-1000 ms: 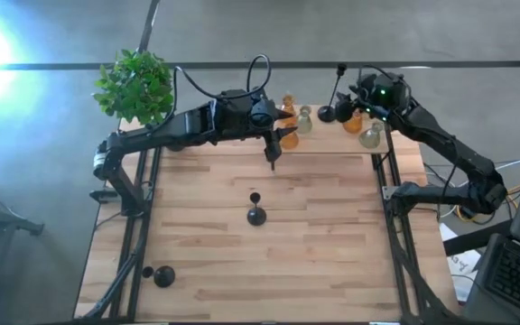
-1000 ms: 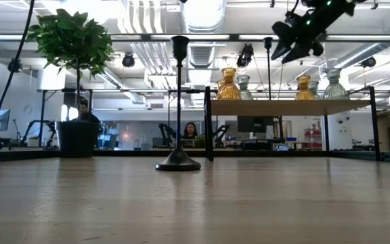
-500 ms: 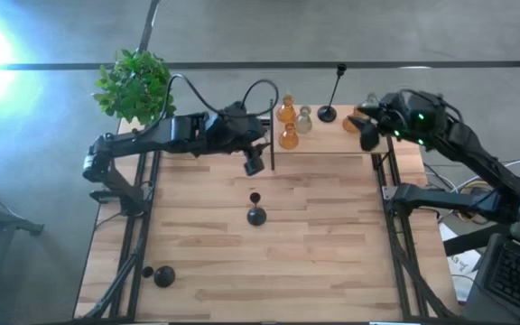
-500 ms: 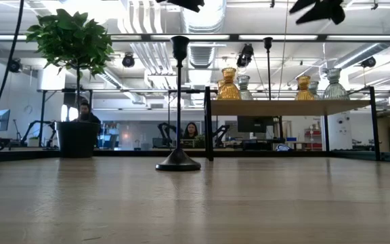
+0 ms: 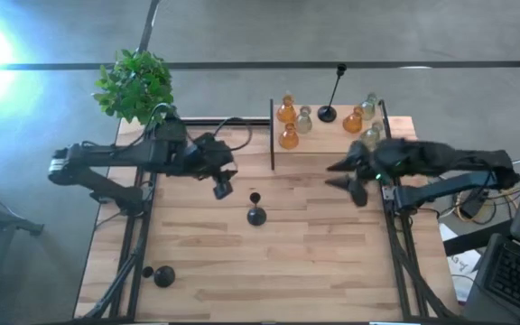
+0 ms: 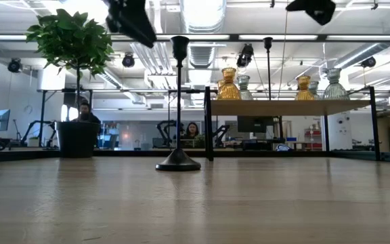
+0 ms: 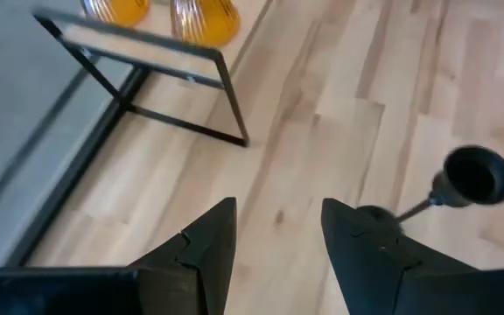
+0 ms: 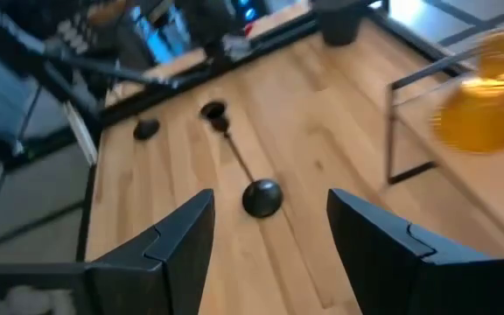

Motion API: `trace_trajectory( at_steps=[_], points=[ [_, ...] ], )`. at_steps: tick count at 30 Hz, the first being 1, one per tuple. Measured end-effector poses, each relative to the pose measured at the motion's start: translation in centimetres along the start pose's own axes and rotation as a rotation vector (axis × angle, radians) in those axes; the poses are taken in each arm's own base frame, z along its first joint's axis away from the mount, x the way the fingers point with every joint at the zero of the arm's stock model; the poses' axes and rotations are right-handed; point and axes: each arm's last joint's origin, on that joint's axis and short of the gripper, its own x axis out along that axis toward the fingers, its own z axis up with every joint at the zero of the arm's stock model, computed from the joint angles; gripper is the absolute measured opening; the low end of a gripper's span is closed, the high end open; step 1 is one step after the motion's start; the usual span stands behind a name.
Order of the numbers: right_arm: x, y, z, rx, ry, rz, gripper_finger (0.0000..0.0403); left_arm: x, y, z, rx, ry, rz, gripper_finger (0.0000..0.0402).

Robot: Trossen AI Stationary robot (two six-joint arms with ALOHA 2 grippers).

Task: Pick & Place candle stick holders
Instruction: Put the top black candle holder on the shelf

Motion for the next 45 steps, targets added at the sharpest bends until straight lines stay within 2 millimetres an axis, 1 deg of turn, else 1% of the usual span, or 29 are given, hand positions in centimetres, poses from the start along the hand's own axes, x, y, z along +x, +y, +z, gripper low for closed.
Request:
trace_trajectory(
  at_steps=[3, 6, 9, 13, 16, 25, 30, 36, 40, 45],
  points=[
    [2.6, 0.9, -1.1, -0.095, 0.047, -0.008, 0.0214, 0.0, 0.3, -2.0, -0.050, -0.047, -0.050, 0.0174],
    [5.2, 1.3, -2.1, -0.164, 0.078, -0.037, 0.0214, 0.4, 0.4, -3.8, -0.072, -0.086, -0.085, 0.0174],
    [7.9, 1.3, -3.0, -0.182, 0.089, -0.043, 0.0214, 1.0, 0.5, -5.6, -0.100, -0.084, -0.100, 0.0174],
    [11.1, 1.5, -3.8, -0.174, 0.047, -0.025, 0.0214, 1.7, 0.6, -7.2, -0.152, -0.057, -0.110, 0.0174],
    [13.3, 1.5, -4.4, -0.162, 0.004, -0.006, 0.0214, 2.1, 0.6, -7.7, -0.174, -0.048, -0.114, 0.0174],
    [18.9, 1.3, -6.5, -0.153, -0.047, 0.016, 0.0214, 2.3, 0.5, -7.6, -0.126, -0.058, -0.120, 0.0174],
    [21.2, 1.5, -7.0, -0.148, -0.074, 0.030, 0.0213, 2.2, 0.5, -7.6, -0.127, -0.063, -0.121, 0.0174],
    [23.1, 1.6, -7.3, -0.147, -0.067, 0.027, 0.0209, 2.2, 0.5, -7.5, -0.128, -0.068, -0.123, 0.0174],
    [23.9, 2.0, -6.8, -0.156, -0.078, 0.031, 0.0188, 2.2, 0.5, -7.5, -0.129, -0.072, -0.123, 0.0174],
    [24.4, 2.2, -6.3, -0.158, -0.089, 0.031, 0.0147, 2.2, 0.5, -7.5, -0.129, -0.072, -0.123, 0.0174]
  ],
)
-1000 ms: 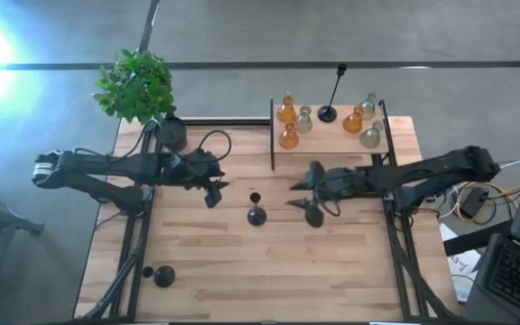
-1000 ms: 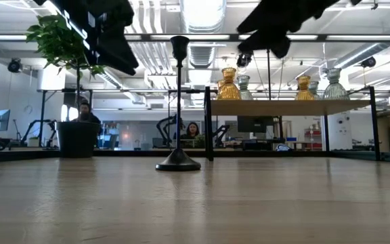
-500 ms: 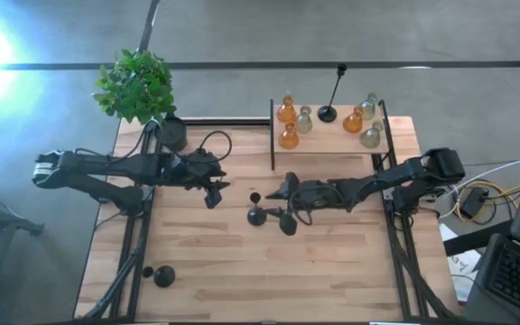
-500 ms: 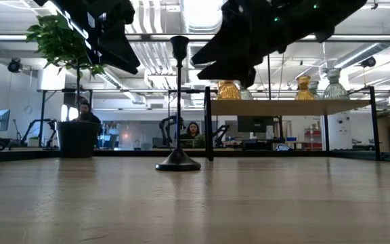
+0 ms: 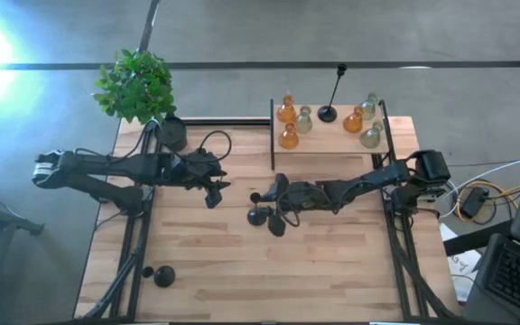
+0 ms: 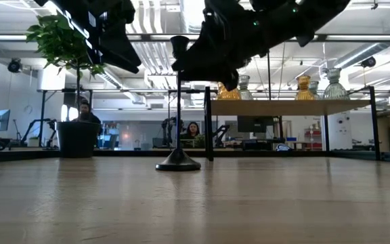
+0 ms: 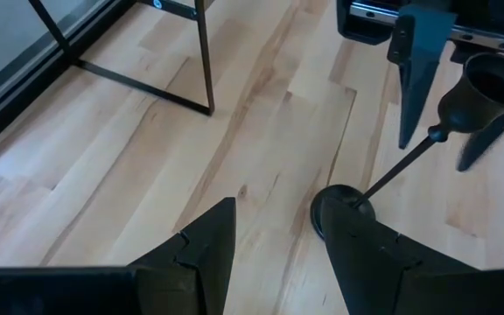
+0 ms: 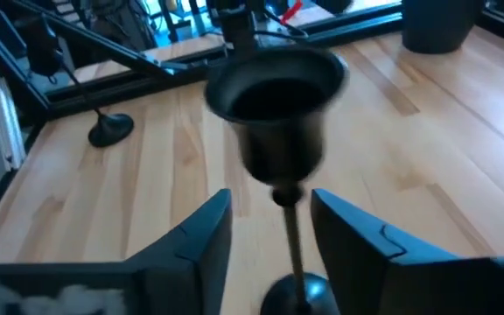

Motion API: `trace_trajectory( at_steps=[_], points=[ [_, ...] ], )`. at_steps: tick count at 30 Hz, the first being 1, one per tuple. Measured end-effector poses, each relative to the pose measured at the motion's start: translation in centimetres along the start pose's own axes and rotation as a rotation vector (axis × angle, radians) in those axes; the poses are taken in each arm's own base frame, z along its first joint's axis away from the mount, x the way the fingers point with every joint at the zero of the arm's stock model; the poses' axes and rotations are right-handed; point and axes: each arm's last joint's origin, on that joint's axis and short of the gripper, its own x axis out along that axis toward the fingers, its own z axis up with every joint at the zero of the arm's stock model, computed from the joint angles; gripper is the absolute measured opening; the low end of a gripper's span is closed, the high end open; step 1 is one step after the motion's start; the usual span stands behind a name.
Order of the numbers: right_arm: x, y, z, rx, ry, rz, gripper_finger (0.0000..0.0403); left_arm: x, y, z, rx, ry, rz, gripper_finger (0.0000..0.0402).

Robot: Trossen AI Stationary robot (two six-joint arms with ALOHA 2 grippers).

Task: Pick & Place candle stick holders
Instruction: Put the top black candle holder on the shelf

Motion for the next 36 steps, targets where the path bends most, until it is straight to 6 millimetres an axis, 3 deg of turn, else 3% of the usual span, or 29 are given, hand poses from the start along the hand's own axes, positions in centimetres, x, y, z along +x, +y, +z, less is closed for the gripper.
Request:
trace_trajectory(
  at_steps=[9, 16, 19, 23, 31, 36],
  points=[
    [0.1, -1.1, 0.0, 0.023, 0.011, -0.030, 0.0021, 0.0, 0.0, 0.0, 0.000, -0.001, -0.001, 0.0174],
    [-0.1, -1.5, 0.4, 0.059, 0.000, -0.035, 0.0010, 0.0, 0.0, 0.0, 0.001, 0.000, -0.001, 0.0174],
    [-1.2, -1.3, 1.3, 0.090, -0.006, -0.038, 0.0010, 0.0, 0.0, 0.0, 0.001, 0.000, -0.002, 0.0174],
    [-4.3, -1.2, 3.5, 0.116, 0.024, -0.122, 0.0009, 0.0, 0.0, 0.0, 0.001, 0.000, -0.002, 0.0174],
    [-14.5, -1.5, 10.1, 0.106, -0.040, -0.409, 0.0009, 0.0, 0.0, 0.1, -0.001, -0.005, -0.002, 0.0174],
    [-19.2, -2.9, 11.7, 0.096, -0.062, -0.603, 0.0009, 0.0, 0.0, 0.1, 0.000, -0.009, -0.002, 0.0174]
  ],
)
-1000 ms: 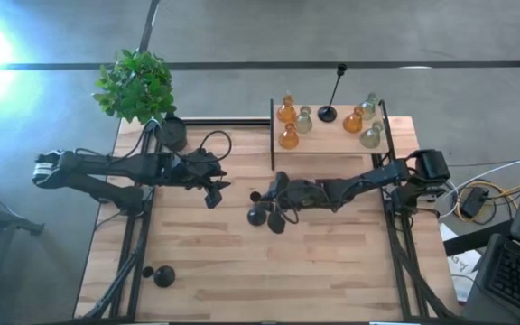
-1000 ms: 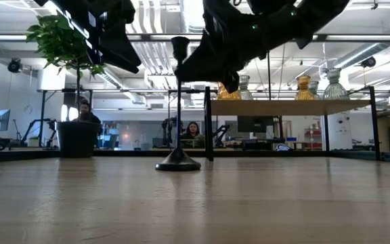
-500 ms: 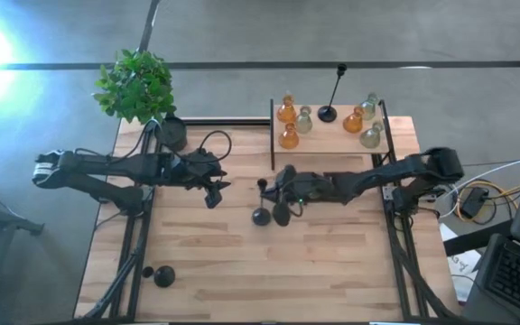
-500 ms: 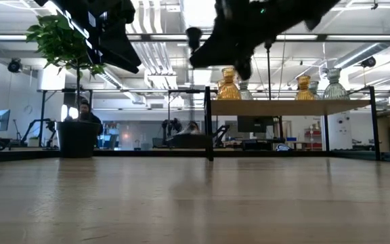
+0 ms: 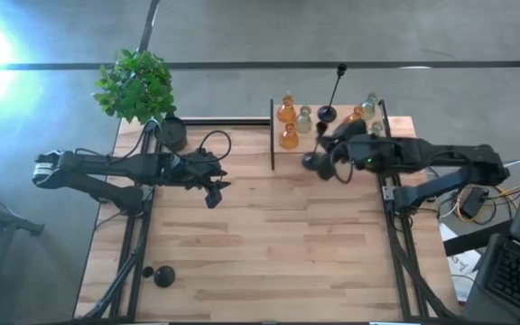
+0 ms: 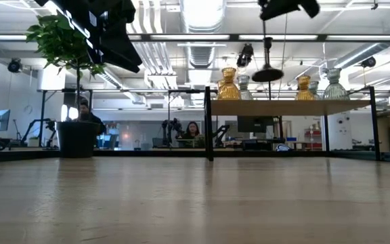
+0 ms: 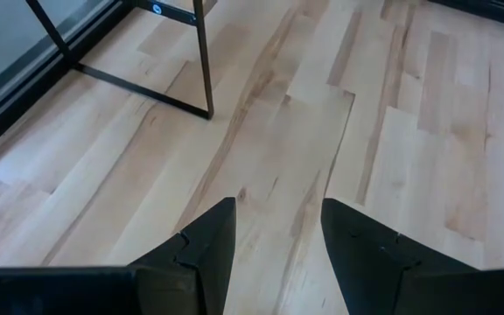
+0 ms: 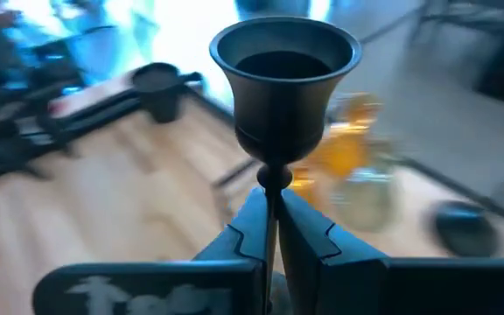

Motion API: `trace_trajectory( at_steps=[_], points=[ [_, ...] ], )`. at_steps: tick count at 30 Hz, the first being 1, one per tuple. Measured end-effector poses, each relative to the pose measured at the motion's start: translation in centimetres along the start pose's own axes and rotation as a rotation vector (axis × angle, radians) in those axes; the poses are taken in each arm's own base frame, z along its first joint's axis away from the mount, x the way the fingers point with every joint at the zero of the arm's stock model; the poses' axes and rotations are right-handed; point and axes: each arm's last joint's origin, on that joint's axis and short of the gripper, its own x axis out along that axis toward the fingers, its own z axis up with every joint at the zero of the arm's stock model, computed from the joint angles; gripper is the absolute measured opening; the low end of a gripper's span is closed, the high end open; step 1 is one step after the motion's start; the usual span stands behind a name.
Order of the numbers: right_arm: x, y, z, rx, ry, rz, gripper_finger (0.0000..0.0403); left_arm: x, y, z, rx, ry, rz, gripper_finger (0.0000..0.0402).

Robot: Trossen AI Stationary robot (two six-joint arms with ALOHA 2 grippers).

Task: Pick & Place candle stick holders
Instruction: Put the top black candle holder on the shelf

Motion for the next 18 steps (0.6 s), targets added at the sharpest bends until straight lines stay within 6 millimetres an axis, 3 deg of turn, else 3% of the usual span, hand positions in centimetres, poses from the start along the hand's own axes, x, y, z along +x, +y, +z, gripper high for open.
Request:
trace_trajectory(
  at_steps=[9, 18],
  points=[
    [-0.7, -5.0, -0.3, 0.077, -0.055, -0.175, 0.0008, 0.0, 0.0, 0.1, 0.004, -0.010, -0.003, 0.0174],
    [1.1, -8.0, -1.9, 0.105, -0.085, -0.224, 0.0008, 0.0, 0.0, 0.3, -0.001, -0.037, 0.015, 0.0174]
  ],
)
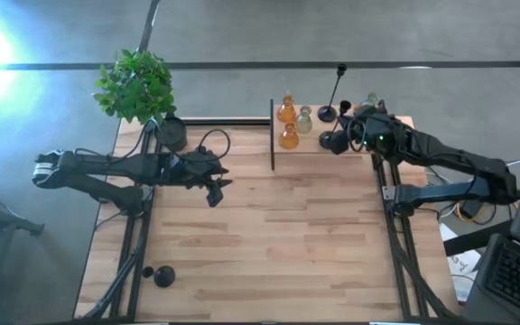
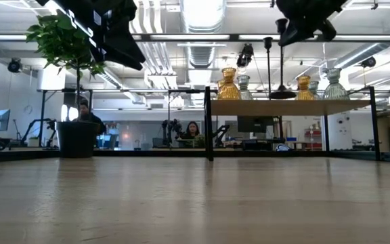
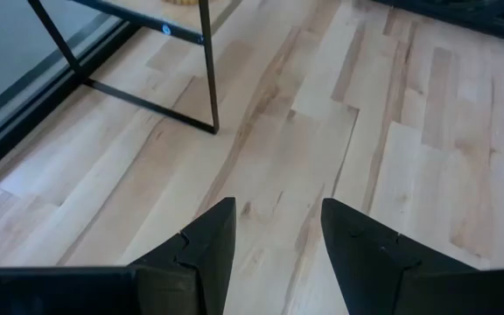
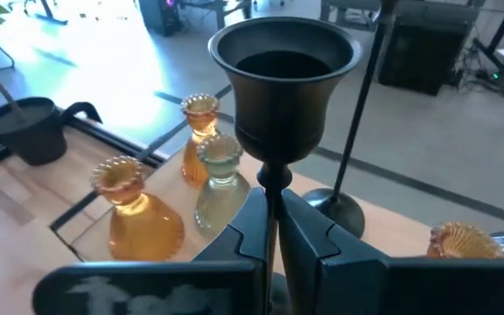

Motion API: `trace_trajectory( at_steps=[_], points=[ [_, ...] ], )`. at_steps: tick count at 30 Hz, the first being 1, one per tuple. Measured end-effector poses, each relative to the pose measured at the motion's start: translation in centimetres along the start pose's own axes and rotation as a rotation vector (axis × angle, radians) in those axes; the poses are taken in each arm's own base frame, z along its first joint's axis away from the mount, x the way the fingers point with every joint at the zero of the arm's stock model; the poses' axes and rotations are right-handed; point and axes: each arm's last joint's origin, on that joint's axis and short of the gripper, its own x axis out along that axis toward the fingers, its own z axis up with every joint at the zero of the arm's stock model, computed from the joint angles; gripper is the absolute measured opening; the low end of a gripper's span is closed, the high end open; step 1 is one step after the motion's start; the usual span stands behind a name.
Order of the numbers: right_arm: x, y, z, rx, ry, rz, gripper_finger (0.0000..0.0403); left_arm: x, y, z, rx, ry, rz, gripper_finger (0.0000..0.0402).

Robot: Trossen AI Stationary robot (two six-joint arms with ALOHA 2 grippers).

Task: Pick & Place candle stick holders
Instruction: Put the top black candle holder on the shelf

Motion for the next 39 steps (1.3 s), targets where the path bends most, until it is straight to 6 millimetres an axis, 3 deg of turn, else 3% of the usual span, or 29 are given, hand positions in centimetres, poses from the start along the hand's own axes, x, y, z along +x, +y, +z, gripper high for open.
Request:
trace_trajectory(
  at_steps=[18, 39],
  points=[
    [3.8, -1.6, 1.3, -0.048, 0.050, -0.002, 0.0008, 0.0, 0.0, 0.0, -0.005, -0.004, -0.001, 0.0174],
    [5.0, -2.9, 1.6, -0.027, 0.053, -0.017, 0.0008, 0.0, 0.1, 0.1, 0.001, -0.012, 0.025, 0.0174]
  ],
)
